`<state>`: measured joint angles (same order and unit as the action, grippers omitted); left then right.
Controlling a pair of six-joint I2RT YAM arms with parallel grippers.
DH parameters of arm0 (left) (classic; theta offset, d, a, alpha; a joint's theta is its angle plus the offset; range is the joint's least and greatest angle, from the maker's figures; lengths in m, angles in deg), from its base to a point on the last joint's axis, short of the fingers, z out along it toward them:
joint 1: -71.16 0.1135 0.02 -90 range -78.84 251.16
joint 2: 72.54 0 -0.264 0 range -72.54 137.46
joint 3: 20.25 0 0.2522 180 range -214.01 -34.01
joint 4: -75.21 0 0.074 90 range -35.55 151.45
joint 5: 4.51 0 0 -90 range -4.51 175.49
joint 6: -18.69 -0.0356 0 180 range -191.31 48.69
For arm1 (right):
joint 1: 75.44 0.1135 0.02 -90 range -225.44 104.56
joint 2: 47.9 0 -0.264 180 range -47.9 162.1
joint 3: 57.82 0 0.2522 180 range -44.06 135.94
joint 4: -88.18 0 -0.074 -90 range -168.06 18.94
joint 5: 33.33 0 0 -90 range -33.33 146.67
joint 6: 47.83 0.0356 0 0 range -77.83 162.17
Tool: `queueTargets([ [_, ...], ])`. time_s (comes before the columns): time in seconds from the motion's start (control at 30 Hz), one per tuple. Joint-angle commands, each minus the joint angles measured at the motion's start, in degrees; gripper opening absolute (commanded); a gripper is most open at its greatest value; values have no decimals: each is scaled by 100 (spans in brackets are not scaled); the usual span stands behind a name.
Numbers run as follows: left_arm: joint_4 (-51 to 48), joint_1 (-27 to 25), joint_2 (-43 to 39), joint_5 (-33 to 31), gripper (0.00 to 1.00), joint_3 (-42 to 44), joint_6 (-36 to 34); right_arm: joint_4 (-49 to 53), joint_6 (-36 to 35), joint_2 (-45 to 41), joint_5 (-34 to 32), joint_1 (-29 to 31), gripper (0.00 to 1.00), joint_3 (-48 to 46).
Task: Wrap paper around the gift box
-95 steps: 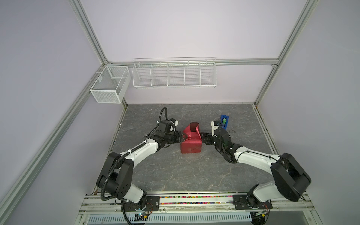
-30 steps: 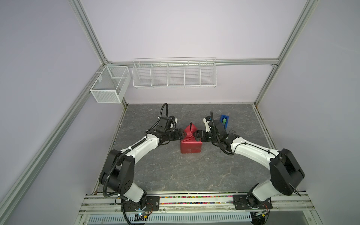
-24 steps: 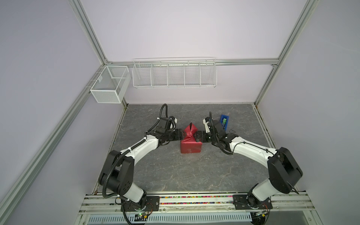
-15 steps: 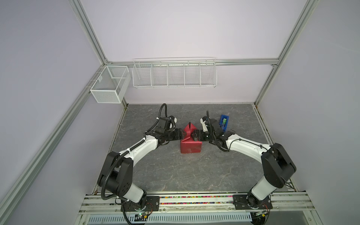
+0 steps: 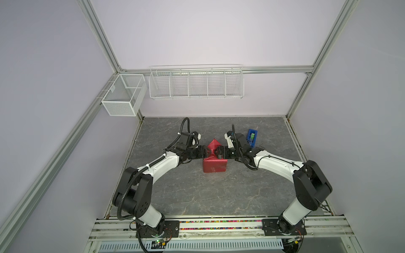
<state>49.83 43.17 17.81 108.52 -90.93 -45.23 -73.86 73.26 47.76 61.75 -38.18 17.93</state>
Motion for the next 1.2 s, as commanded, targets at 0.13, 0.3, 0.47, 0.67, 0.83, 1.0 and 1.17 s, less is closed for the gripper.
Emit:
queueTargets([
  [0.13, -784, -67, 163, -600, 68, 107, -423, 555, -417, -436, 167, -62, 96, -3],
  [0.3, -849, -67, 228, -662, 68, 112, -472, 340, -828, -701, 595, -264, 96, 2],
  [0.47, -840, -66, 273, -679, 68, 120, -473, 20, -1329, -419, 1554, -673, 88, 208],
  [0.67, -882, -89, 328, -694, 68, 86, -496, -486, -1917, 119, 3207, -1234, 74, 424],
  [0.83, -997, -131, 378, -812, 68, 41, -547, 187, -2771, 692, 3923, -1318, 67, 1019],
  [1.0, -1097, -148, 344, -905, 68, 32, -596, 406, -3129, 1072, 4172, -1322, 60, 1288],
  [1.17, -1116, -150, 236, -913, 68, 59, -589, 758, -3363, 1267, 4232, -1329, 56, 1529],
])
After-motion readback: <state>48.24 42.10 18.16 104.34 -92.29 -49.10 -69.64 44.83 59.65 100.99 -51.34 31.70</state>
